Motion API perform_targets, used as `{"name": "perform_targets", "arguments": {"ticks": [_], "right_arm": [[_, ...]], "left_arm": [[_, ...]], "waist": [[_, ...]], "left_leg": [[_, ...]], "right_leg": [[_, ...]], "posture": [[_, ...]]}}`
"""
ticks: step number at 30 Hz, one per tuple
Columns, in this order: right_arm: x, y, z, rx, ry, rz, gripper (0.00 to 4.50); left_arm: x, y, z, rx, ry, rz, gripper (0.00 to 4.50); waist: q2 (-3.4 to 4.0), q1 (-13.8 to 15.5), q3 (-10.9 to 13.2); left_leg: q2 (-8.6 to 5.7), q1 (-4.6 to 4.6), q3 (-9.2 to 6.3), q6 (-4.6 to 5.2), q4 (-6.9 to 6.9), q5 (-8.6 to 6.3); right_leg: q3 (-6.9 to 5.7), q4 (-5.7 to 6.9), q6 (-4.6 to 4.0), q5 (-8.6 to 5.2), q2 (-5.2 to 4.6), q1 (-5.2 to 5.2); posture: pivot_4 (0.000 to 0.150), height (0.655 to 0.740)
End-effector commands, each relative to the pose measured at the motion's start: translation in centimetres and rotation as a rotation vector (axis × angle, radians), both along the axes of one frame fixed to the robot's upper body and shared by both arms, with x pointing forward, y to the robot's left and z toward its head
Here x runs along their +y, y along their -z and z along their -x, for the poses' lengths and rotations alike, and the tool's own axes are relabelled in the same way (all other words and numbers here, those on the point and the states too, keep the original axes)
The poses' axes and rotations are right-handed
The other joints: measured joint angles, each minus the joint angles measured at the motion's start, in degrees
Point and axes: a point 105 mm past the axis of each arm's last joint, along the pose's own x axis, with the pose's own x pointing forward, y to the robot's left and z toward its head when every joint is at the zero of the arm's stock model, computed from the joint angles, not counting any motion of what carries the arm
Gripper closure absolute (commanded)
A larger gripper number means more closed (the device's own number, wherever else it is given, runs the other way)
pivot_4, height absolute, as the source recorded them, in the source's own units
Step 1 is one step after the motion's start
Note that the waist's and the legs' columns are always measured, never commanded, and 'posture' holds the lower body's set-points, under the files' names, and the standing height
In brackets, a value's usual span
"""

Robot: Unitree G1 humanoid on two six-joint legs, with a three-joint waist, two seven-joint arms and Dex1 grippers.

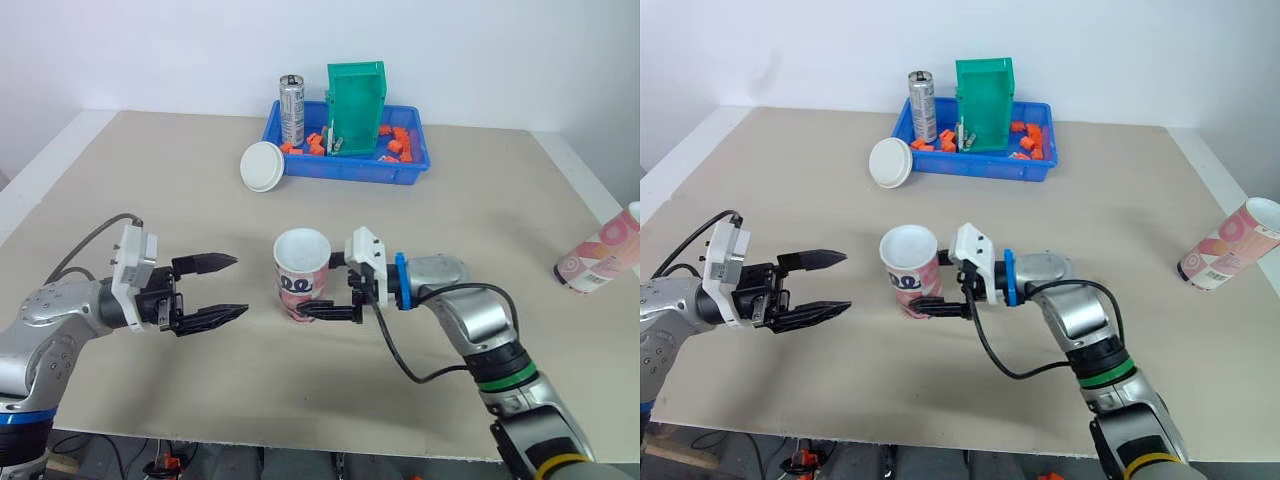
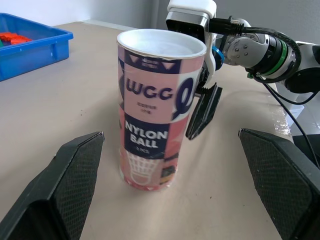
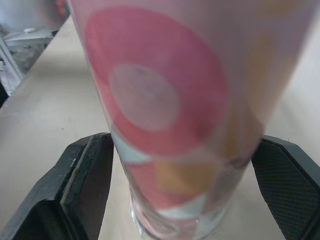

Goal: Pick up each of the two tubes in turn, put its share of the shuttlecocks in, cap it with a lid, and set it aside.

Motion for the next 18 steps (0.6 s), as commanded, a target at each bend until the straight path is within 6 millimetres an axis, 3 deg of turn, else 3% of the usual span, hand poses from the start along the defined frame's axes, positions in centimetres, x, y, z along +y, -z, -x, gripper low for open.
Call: {"name": "perform_targets", "arguments": {"ticks": [1, 2, 6, 8, 11, 15, 18], "right_arm": [[0.7, -0.6, 0.1, -0.029, -0.033, -0.005, 0.42], [0.8, -0.5, 0.1, -0.027, -0.035, -0.004, 0.55], [0.7, -0.5, 0.0, -0.023, -0.033, -0.005, 1.91], [0.6, -0.7, -0.1, -0.021, -0.028, -0.008, 2.36], [0.0, -1.3, -0.2, -0.038, -0.009, -0.015, 2.36], [-3.2, -4.4, -1.2, -0.095, 0.114, -0.078, 2.36], [-5.3, -5.1, -2.0, -0.105, 0.208, -0.091, 2.36]], "left_arm": [[-0.2, -0.4, 0.1, -0.041, 0.020, -0.020, 0.00], [-0.3, -0.3, 0.1, -0.041, 0.022, -0.021, 0.00], [-0.5, -0.3, 0.0, -0.044, 0.027, -0.023, 0.00], [-0.6, -0.3, 0.0, -0.046, 0.030, -0.023, 0.00], [-1.2, -0.4, -0.2, -0.058, 0.059, -0.025, 0.00], [-4.0, -1.3, -1.2, -0.087, 0.147, 0.032, 0.00], [-4.9, -1.7, -1.6, -0.097, 0.175, 0.061, 0.00]], "waist": [[0.00, 0.0, 0.0], [0.00, 0.0, 0.0], [0.00, 0.0, 0.0], [0.00, 0.0, 0.0], [0.00, 0.0, 0.0], [0.01, 0.5, 0.0], [-0.02, 0.4, 0.0]], "left_leg": [[0.00, 0.00, 0.01, 0.00, 0.00, 0.00], [0.00, -0.01, 0.01, 0.00, 0.00, 0.00], [0.01, 0.00, 0.00, 0.00, 0.00, 0.00], [0.01, 0.01, 0.00, 0.00, 0.00, 0.00], [0.01, 0.00, 0.01, 0.00, 0.00, 0.00], [-0.03, -0.10, 0.01, -0.04, 0.06, 0.06], [-0.06, -0.14, 0.08, -0.05, 0.17, 0.06]], "right_leg": [[0.00, 0.00, 0.01, 0.00, 0.00, 0.00], [0.00, 0.00, 0.01, 0.00, -0.01, 0.00], [0.00, 0.00, 0.01, 0.01, 0.01, 0.00], [0.00, 0.00, 0.00, 0.01, 0.02, -0.01], [0.00, 0.00, 0.00, 0.01, 0.01, 0.00], [-0.01, 0.00, 0.06, -0.02, -0.03, 0.04], [0.01, -0.07, 0.22, 0.07, -0.09, 0.10]], "posture": [[0.150, 0.7362], [0.150, 0.7362], [0.150, 0.7362], [0.150, 0.7362], [0.150, 0.7362], [0.150, 0.7362], [0.150, 0.7362]]}}
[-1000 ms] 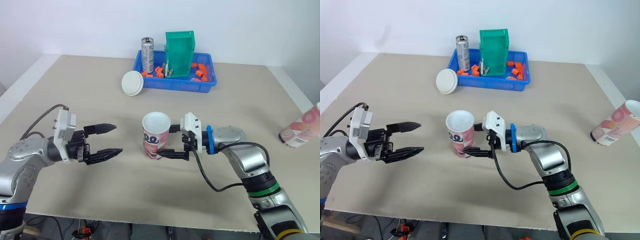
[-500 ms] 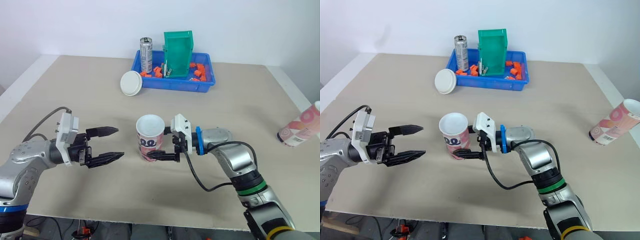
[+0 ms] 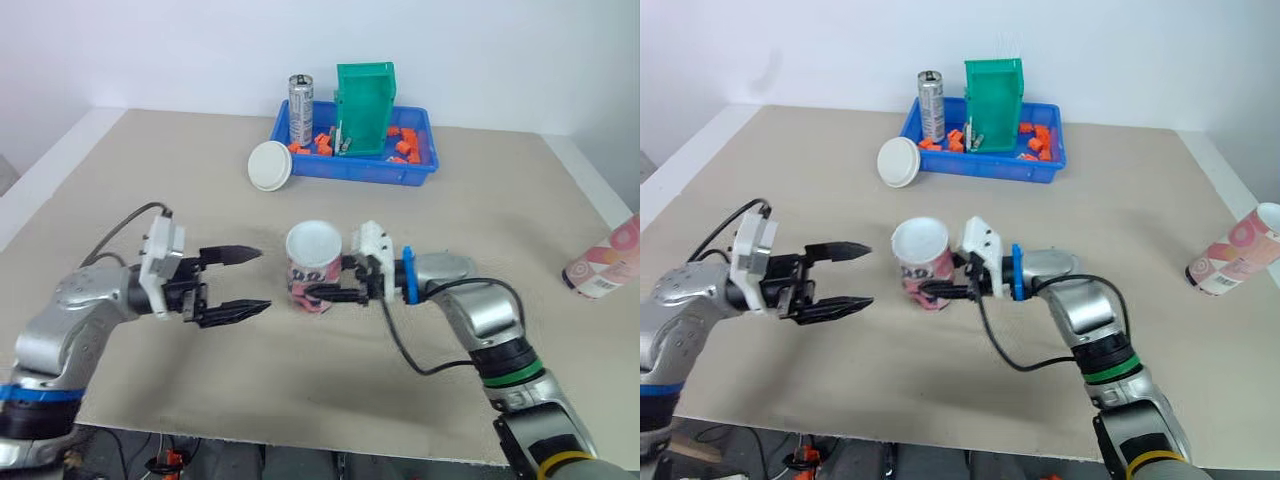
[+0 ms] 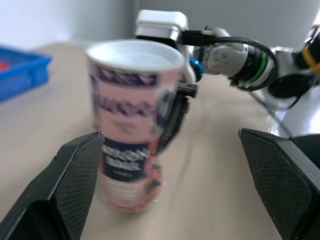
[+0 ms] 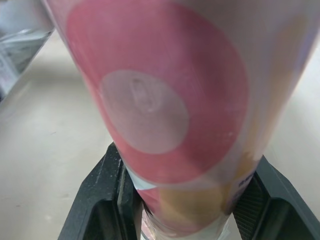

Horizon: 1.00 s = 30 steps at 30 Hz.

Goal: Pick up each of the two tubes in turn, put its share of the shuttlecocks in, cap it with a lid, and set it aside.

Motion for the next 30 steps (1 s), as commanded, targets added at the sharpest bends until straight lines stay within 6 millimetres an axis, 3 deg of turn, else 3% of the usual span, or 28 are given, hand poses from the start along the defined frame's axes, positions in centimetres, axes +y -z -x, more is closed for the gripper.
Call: {"name": "perform_targets", "arguments": {"ticks": [1, 3, 6, 9, 13, 15, 19, 24, 27, 30], "right_arm": [[-3.0, -2.7, -0.9, -0.076, 0.128, -0.050, 2.36], [-9.3, -3.4, -2.8, -0.108, 0.410, -0.064, 2.36], [-15.9, -3.5, -3.4, -0.130, 0.691, -0.080, 2.36], [-20.7, -3.1, -3.1, -0.133, 0.904, -0.110, 2.36], [-25.0, -2.6, -2.2, -0.127, 1.107, -0.159, 2.36], [-26.1, -2.1, -1.8, -0.110, 1.160, -0.171, 2.36], [-26.2, -0.5, -1.4, -0.070, 1.173, -0.155, 2.36], [-27.0, 0.6, -1.2, -0.026, 1.212, -0.180, 2.36], [-26.6, 2.2, -1.3, 0.045, 1.194, -0.174, 2.36], [-26.2, 3.6, -1.2, 0.129, 1.174, -0.209, 1.30]], "left_arm": [[-0.9, -0.9, -0.5, -0.034, 0.023, 0.033, 0.00], [-2.6, -1.0, -1.4, -0.038, 0.068, 0.053, 0.00], [-4.4, -0.9, -2.2, -0.039, 0.116, 0.066, 0.00], [-5.9, -0.8, -2.7, -0.039, 0.155, 0.083, 0.00], [-7.8, -0.8, -3.4, -0.039, 0.197, 0.108, 0.00], [-8.8, -1.0, -3.9, -0.034, 0.206, 0.133, 0.00], [-10.0, -1.0, -4.3, -0.025, 0.219, 0.149, 0.00], [-10.6, -1.0, -4.5, -0.023, 0.227, 0.151, 0.00], [-10.7, -1.0, -4.5, -0.022, 0.231, 0.150, 0.00], [-10.6, -1.0, -4.5, -0.019, 0.230, 0.152, 0.00]], "waist": [[0.00, -0.2, 0.0], [0.00, -0.2, 0.0], [0.00, 0.7, 0.0], [0.00, 0.5, 0.0], [0.07, -0.3, 0.0], [0.08, -0.4, 0.0], [0.10, -0.6, 0.0], [0.17, -0.5, 0.0], [0.18, -0.5, 0.0], [0.16, -0.5, -0.1]], "left_leg": [[0.00, 0.00, 0.00, 0.00, -0.01, 0.00], [0.00, 0.01, -0.02, 0.01, -0.05, 0.00], [-0.11, -0.03, -0.07, 0.01, -0.03, 0.00], [-0.16, -0.03, 0.00, 0.09, -0.07, -0.05], [-0.16, 0.00, 0.01, 0.11, -0.15, -0.06], [-0.17, 0.01, 0.01, 0.11, -0.15, -0.06], [-0.17, 0.05, 0.02, 0.13, -0.10, -0.05], [-0.17, 0.07, 0.02, 0.17, -0.09, -0.01], [-0.18, 0.06, 0.01, 0.17, -0.03, 0.00], [-0.19, 0.07, 0.01, 0.17, 0.00, 0.00]], "right_leg": [[0.00, -0.02, 0.11, 0.06, -0.01, 0.00], [0.00, -0.01, 0.09, 0.05, 0.02, -0.01], [-0.05, -0.05, 0.10, 0.05, -0.06, 0.05], [0.05, -0.15, 0.03, 0.09, -0.11, 0.07], [0.09, -0.14, -0.02, 0.09, -0.08, 0.04], [0.09, -0.13, 0.00, 0.09, -0.08, 0.06], [0.13, -0.12, 0.26, 0.03, -0.07, 0.09], [0.15, -0.10, 0.29, 0.08, -0.05, 0.10], [0.15, -0.11, 0.33, 0.10, -0.06, 0.15], [0.15, -0.12, 0.35, 0.11, -0.06, 0.19]], "posture": [[0.150, 0.7362], [0.150, 0.7362], [0.150, 0.7362], [0.150, 0.7362], [0.150, 0.7362], [0.150, 0.7362], [0.150, 0.7362], [0.150, 0.7362], [0.150, 0.7362], [0.150, 0.7362]]}}
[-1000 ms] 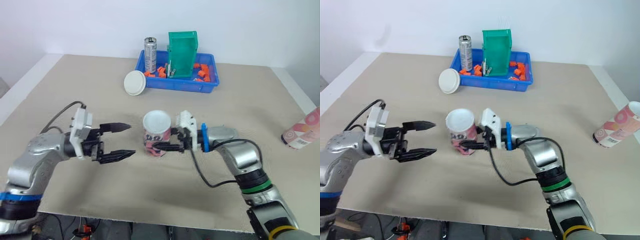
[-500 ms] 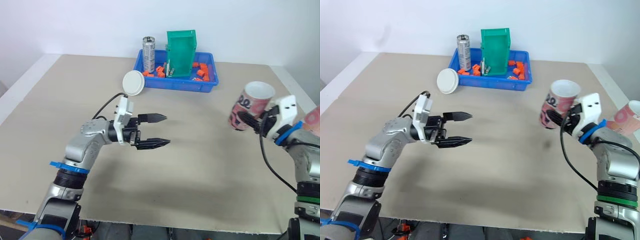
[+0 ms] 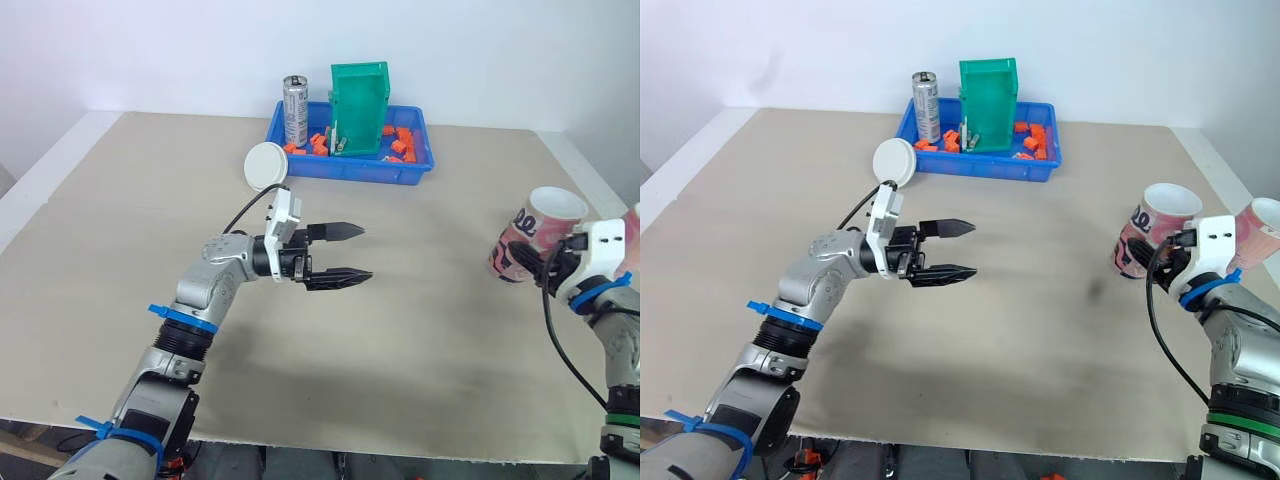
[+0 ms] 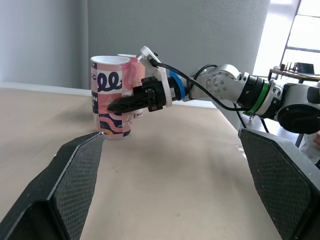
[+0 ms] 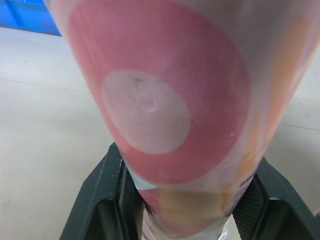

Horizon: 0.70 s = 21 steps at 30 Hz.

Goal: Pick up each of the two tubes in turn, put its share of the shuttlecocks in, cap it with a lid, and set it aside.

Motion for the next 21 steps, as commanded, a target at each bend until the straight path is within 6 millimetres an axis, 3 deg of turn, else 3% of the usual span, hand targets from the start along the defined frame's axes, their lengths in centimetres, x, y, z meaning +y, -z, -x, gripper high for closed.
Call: {"name": "perform_targets", "arguments": {"ticks": [1, 3, 8, 14, 21], "right_arm": [[0.2, 1.9, 0.2, 0.057, -0.013, -0.080, 0.86], [-0.1, 2.6, 0.3, 0.090, 0.002, -0.072, 0.06], [-1.1, 4.3, 1.0, 0.162, 0.026, -0.057, 0.06], [-1.2, 4.0, 2.1, 0.173, -0.005, -0.038, 0.06], [-0.7, 3.9, 5.4, 0.230, -0.106, -0.006, 0.06]], "left_arm": [[0.0, -1.2, 0.1, -0.050, 0.008, 0.018, 0.00], [0.1, -1.2, 0.1, -0.053, 0.004, 0.022, 0.00], [0.0, -2.0, -0.1, -0.076, -0.019, 0.065, 0.00], [-0.2, -3.0, -0.7, -0.105, -0.061, 0.118, 0.00], [0.1, -3.1, -1.0, -0.111, -0.081, 0.115, 0.00]], "waist": [[0.00, 0.0, 0.0], [0.04, 0.0, 0.0], [0.07, 0.0, 0.0], [0.07, 0.1, 0.0], [0.07, 0.1, 0.0]], "left_leg": [[0.00, 0.01, -0.01, 0.00, 0.00, 0.00], [0.00, 0.02, -0.01, 0.02, 0.00, 0.01], [-0.01, -0.01, 0.01, 0.02, 0.01, 0.02], [-0.01, 0.00, -0.02, 0.02, 0.02, 0.02], [-0.03, -0.02, -0.04, 0.02, 0.03, 0.01]], "right_leg": [[0.00, 0.00, -0.01, 0.01, 0.01, 0.01], [0.00, 0.01, -0.02, 0.03, 0.01, -0.01], [0.01, 0.00, 0.01, 0.03, -0.01, -0.01], [0.00, 0.00, 0.02, 0.03, 0.00, 0.01], [0.00, -0.02, 0.07, 0.01, 0.00, 0.03]], "posture": [[0.150, 0.7362], [0.150, 0.7362], [0.150, 0.7362], [0.150, 0.7362], [0.150, 0.7362]]}}
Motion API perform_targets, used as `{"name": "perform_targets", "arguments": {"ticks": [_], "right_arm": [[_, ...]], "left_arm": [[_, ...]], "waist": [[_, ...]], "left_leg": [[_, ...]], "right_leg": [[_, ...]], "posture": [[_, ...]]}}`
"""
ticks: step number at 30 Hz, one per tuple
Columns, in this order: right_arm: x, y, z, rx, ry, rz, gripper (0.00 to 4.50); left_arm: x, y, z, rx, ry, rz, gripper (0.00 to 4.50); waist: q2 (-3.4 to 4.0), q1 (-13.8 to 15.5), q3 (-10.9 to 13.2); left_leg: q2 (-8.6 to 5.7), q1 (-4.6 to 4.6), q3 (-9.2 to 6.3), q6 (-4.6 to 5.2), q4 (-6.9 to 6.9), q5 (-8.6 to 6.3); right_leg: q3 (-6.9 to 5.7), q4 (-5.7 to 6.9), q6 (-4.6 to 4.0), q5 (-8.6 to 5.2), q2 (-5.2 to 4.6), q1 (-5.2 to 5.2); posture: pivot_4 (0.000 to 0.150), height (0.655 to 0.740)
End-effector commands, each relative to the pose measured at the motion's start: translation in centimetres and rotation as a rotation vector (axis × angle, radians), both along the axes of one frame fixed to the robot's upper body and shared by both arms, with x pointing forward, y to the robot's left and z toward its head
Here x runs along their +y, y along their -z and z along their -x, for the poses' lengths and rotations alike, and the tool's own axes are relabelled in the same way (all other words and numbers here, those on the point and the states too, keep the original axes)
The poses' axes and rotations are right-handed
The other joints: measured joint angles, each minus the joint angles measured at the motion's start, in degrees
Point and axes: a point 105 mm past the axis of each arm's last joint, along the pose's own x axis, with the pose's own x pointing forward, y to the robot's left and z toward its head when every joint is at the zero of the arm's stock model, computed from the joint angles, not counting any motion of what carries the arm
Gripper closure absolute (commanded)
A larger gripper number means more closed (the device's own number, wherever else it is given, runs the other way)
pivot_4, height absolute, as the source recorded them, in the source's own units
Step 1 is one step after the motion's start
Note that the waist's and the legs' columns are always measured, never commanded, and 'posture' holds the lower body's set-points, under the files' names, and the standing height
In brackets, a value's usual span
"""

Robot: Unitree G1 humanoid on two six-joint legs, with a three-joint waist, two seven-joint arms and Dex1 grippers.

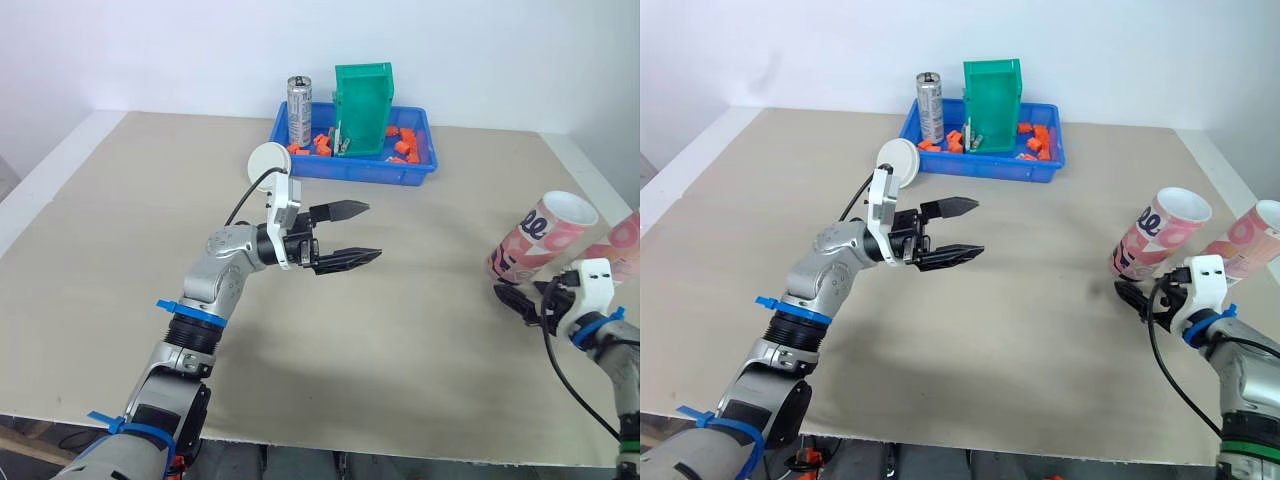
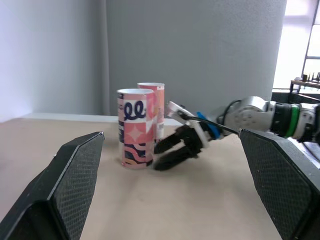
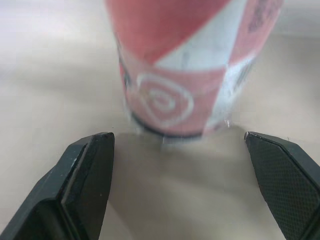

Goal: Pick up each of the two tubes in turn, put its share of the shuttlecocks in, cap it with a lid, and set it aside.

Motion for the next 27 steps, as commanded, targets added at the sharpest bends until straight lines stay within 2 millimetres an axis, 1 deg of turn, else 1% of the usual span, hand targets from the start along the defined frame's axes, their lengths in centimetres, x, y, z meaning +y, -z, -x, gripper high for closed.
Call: {"name": "perform_targets", "arguments": {"ticks": [1, 3, 4, 6, 7, 9, 10, 11, 13, 15, 17, 19, 21, 25, 27], "right_arm": [[0.2, -1.2, 1.7, 0.000, -0.056, 0.013, 0.06], [1.6, -2.0, 3.0, -0.013, -0.135, 0.010, 0.06], [2.9, -2.6, 3.5, -0.031, -0.191, 0.011, 0.06], [4.6, -3.2, 4.0, -0.048, -0.256, 0.014, 0.06], [5.8, -3.4, 4.0, -0.056, -0.293, 0.013, 0.06], [9.0, -3.1, 3.7, -0.073, -0.396, 0.032, 0.06], [10.2, -2.9, 3.5, -0.077, -0.428, 0.034, 0.06], [11.2, -2.7, 3.3, -0.083, -0.455, 0.024, 0.06], [12.4, -2.4, 3.0, -0.088, -0.491, 0.011, 0.06], [14.2, -2.1, 2.9, -0.090, -0.552, -0.019, 0.06], [15.9, -1.6, 2.9, -0.085, -0.616, -0.022, 0.06], [17.3, -1.1, 2.5, -0.091, -0.663, -0.028, 0.06], [18.0, -0.9, 1.7, -0.104, -0.669, -0.044, 0.06], [18.6, -0.6, 1.1, -0.112, -0.681, -0.043, 0.06], [18.6, -0.6, 0.7, -0.119, -0.677, -0.045, 0.06]], "left_arm": [[0.5, -0.8, -0.1, -0.040, -0.025, 0.004, 0.00], [1.3, 0.4, -0.4, -0.013, -0.066, -0.060, 0.00], [2.2, 1.1, -0.6, -0.003, -0.100, -0.093, 0.00], [3.3, 2.0, -0.7, 0.014, -0.142, -0.128, 0.00], [4.0, 2.6, -0.7, 0.046, -0.165, -0.151, 0.00], [6.1, 4.1, -0.8, 0.150, -0.229, -0.191, 0.00], [7.0, 4.9, -0.6, 0.184, -0.257, -0.213, 0.00], [7.8, 5.6, -0.5, 0.191, -0.295, -0.233, 0.00], [8.8, 6.5, -0.3, 0.199, -0.359, -0.263, 0.00], [10.0, 7.7, -0.3, 0.234, -0.430, -0.297, 0.00], [11.1, 8.2, 0.0, 0.246, -0.477, -0.292, 0.00], [12.2, 8.5, 0.3, 0.257, -0.531, -0.275, 0.00], [12.9, 8.9, 0.5, 0.255, -0.586, -0.269, 0.00], [13.7, 9.4, 0.5, 0.238, -0.655, -0.251, 0.00], [14.0, 9.6, 0.6, 0.247, -0.661, -0.238, 0.00]], "waist": [[0.00, 0.0, 0.0], [0.01, 0.0, 0.0], [0.03, -0.1, 0.0], [0.16, -0.8, -0.1], [0.14, -1.0, -0.1], [0.13, -1.4, -0.1], [0.09, -1.6, -0.1], [0.05, -1.8, 0.0], [0.01, -1.7, 0.0], [-0.01, -1.5, 0.0], [-0.02, -1.1, 0.0], [-0.08, -1.0, 0.0], [-0.09, -1.0, 0.0], [-0.08, -0.3, 0.0], [-0.08, -0.2, 0.0]], "left_leg": [[0.00, 0.00, 0.00, 0.00, 0.00, 0.00], [0.00, 0.00, 0.00, 0.00, 0.00, 0.00], [0.00, 0.01, 0.00, 0.00, -0.01, 0.00], [0.02, 0.07, 0.03, 0.00, -0.08, -0.01], [0.03, 0.12, 0.04, 0.00, -0.10, -0.01], [0.04, 0.14, 0.02, 0.00, -0.07, 0.01], [0.04, 0.17, 0.01, 0.00, -0.07, 0.02], [0.07, 0.22, 0.01, 0.01, -0.07, 0.04], [0.08, 0.27, -0.03, 0.02, -0.07, 0.07], [0.05, 0.22, 0.02, 0.05, -0.07, 0.12], [0.02, 0.17, 0.03, 0.04, -0.03, 0.12], [0.04, 0.13, 0.03, 0.03, -0.03, 0.12], [0.05, 0.10, 0.04, 0.03, -0.06, 0.12], [0.06, 0.08, 0.03, 0.03, -0.09, 0.12], [0.06, 0.07, 0.04, 0.03, -0.09, 0.12]], "right_leg": [[0.00, 0.00, 0.00, 0.00, 0.00, 0.00], [0.00, 0.00, 0.01, -0.01, -0.01, -0.01], [0.00, 0.00, 0.01, -0.02, -0.01, -0.01], [0.06, 0.01, -0.02, -0.03, 0.02, -0.03], [0.08, 0.03, -0.04, -0.03, 0.03, -0.01], [0.08, 0.05, -0.07, 0.06, 0.04, -0.02], [0.07, 0.05, -0.08, 0.08, 0.04, 0.00], [0.07, 0.06, -0.16, 0.10, 0.06, 0.00], [0.07, 0.05, -0.42, 0.05, 0.09, 0.04], [0.07, 0.05, -0.41, 0.06, 0.02, 0.02], [0.07, 0.03, -0.39, 0.05, -0.04, 0.00], [0.07, 0.00, -0.39, 0.04, -0.04, -0.02], [0.06, -0.02, -0.39, 0.02, -0.04, -0.05], [0.04, -0.01, -0.39, 0.02, -0.02, -0.10], [0.04, -0.02, -0.40, 0.02, -0.02, -0.10]], "posture": [[0.150, 0.7362], [0.150, 0.7362], [0.150, 0.7362], [0.150, 0.7362], [0.150, 0.7362], [0.150, 0.7362], [0.150, 0.7362], [0.150, 0.7362], [0.150, 0.7362], [0.150, 0.7362], [0.150, 0.7362], [0.150, 0.7362], [0.150, 0.7362], [0.150, 0.7362], [0.150, 0.7362]]}}
